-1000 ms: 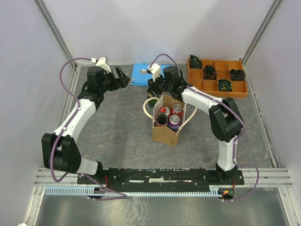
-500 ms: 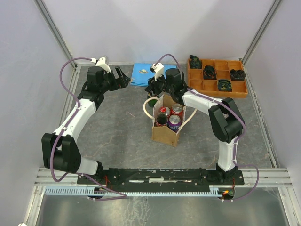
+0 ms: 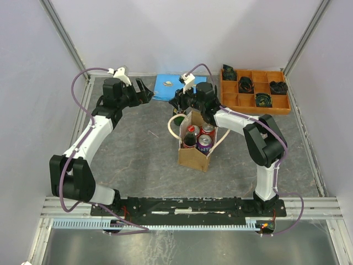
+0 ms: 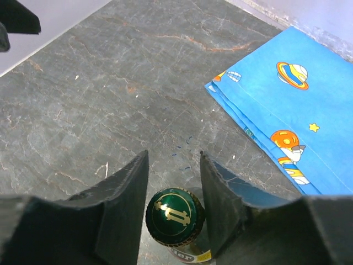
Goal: Place the beverage into the canvas bag
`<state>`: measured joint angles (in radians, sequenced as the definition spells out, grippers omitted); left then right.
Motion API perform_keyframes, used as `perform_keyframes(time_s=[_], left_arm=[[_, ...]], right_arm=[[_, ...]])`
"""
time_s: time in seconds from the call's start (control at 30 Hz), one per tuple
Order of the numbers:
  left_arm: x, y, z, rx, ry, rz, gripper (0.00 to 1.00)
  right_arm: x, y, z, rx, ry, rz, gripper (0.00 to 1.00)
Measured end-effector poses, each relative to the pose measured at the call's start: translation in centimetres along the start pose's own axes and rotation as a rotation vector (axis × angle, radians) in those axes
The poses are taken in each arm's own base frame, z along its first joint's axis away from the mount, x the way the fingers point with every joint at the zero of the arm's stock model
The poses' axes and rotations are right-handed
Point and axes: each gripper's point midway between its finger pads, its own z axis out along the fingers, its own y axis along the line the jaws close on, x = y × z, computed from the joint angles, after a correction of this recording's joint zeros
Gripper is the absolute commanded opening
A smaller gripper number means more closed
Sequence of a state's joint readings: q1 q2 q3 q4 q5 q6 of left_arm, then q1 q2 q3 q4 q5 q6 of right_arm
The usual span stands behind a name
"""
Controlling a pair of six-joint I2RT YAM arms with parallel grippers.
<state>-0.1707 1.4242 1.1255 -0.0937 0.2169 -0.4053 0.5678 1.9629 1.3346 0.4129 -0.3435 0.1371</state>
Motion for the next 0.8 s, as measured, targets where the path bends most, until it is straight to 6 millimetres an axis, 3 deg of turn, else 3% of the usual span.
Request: perform_keyframes(time_s=[0.43, 0.57, 0.73, 0.8], left_arm=[[0.2, -0.2, 0.2, 0.007, 0.006, 0.002, 0.97], [0.1, -0.3, 0.2, 0.012, -0.001, 0.004, 0.97], [0.0, -0.3, 0.3, 0.013, -0.004, 0.004, 0.97], [0.0, -0.3, 0.4, 0.013, -0.004, 0.004, 0.97]], right_arm=[[-0.1, -0.1, 0.4, -0.001, -0.028, 0.017, 0.43], [-0.1, -0.1, 0.4, 0.001, -0.026, 0.017, 0.52], [1.2, -0.4, 0.2, 0.015, 0.007, 0.025, 0.54], [1.6, -0.4, 0.1, 0.019, 0.019, 0.026, 0.49]])
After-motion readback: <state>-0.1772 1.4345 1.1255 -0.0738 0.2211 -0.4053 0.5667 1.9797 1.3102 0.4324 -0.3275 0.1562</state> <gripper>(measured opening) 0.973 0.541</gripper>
